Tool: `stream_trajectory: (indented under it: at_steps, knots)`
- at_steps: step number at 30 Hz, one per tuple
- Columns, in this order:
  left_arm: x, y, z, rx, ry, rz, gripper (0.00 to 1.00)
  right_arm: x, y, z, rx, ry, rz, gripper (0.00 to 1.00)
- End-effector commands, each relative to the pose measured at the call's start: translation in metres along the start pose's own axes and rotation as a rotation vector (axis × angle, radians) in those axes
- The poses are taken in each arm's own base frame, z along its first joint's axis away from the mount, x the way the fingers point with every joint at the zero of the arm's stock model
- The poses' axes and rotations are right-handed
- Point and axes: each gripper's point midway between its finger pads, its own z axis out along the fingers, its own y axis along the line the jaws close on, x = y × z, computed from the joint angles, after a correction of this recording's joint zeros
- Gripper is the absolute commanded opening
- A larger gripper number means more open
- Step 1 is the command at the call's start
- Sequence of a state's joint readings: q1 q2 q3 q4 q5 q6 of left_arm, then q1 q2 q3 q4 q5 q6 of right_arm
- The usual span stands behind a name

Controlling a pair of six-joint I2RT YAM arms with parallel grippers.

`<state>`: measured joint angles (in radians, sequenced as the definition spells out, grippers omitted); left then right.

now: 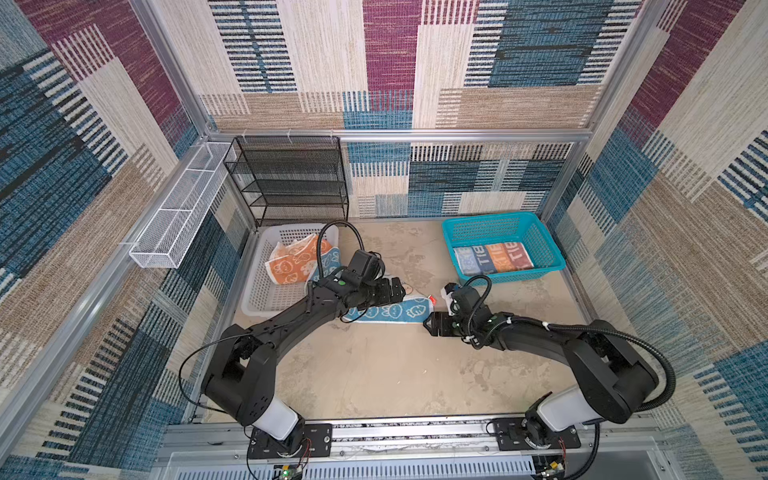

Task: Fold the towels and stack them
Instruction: 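Lower the right gripper to the towel corner by the red tag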

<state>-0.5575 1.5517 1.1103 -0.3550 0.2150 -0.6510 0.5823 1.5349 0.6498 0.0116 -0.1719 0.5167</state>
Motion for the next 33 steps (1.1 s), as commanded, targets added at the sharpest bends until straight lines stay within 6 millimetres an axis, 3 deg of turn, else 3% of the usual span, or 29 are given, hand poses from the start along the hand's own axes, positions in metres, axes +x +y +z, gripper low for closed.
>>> stream_trajectory:
  at_steps: [1,5,12,22,33]
  knots:
    - [-0.006,-0.005,-0.006,0.035,-0.025,-0.002,0.99,-0.004,0.001,0.010,0.031,-0.018,0.035,0.77]
    - [-0.008,0.000,-0.010,0.030,-0.034,-0.008,0.99,0.007,0.001,0.025,0.074,0.020,0.030,0.68]
    - [-0.006,0.011,-0.010,0.034,-0.026,-0.035,0.99,0.018,-0.016,0.040,0.170,0.033,0.037,0.37]
    - [0.002,0.017,0.002,0.028,0.019,-0.047,0.99,0.015,-0.034,0.053,0.263,0.032,0.012,0.03]
    - [0.009,0.015,0.011,0.063,0.055,-0.087,0.99,-0.023,-0.065,0.022,0.291,-0.041,0.034,0.00]
